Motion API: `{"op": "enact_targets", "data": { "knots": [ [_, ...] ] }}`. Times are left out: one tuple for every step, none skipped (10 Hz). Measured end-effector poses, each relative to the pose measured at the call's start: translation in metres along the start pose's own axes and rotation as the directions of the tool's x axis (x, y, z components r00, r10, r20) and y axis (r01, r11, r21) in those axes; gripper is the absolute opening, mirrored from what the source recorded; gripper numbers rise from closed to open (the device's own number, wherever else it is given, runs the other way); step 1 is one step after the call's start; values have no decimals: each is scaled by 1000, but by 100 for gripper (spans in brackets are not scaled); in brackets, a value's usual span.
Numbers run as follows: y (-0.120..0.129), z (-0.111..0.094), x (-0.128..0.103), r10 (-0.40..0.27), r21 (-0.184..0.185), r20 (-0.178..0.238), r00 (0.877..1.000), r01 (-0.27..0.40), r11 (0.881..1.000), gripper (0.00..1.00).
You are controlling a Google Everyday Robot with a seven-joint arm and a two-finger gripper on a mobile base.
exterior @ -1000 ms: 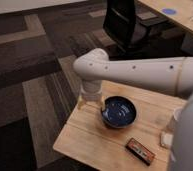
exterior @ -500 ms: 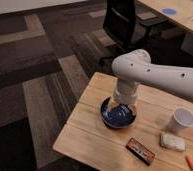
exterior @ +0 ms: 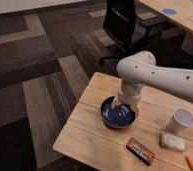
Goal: Place the white sponge in the ceramic bowl
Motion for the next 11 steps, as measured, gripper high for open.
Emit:
{"op": "enact_targets", "data": {
  "knots": [
    [-5, 2, -3, 120, -14, 8, 993, -120, 993, 65],
    [-4, 2, -3, 180, -16, 6, 984, -180, 983, 65],
    [-4, 2, -3, 188, -14, 6, 982, -188, 982, 65],
    [-3, 2, -2, 187, -15, 5, 982, -187, 982, 65],
    [-4, 2, -2, 188, -14, 5, 982, -188, 982, 65],
    [-4, 2, -2, 188, -15, 5, 982, -188, 982, 65],
    [-4, 2, -2, 188, -15, 5, 982, -188, 982, 65],
    [-4, 2, -3, 189, -15, 5, 982, -189, 982, 65],
    [-4, 2, -3, 192, -17, 4, 981, -192, 981, 65],
    [-6, 7, -9, 213, -10, -9, 977, -213, 977, 65],
    [-7, 7, -11, 219, -8, -12, 976, -219, 976, 65]
  ]
}}
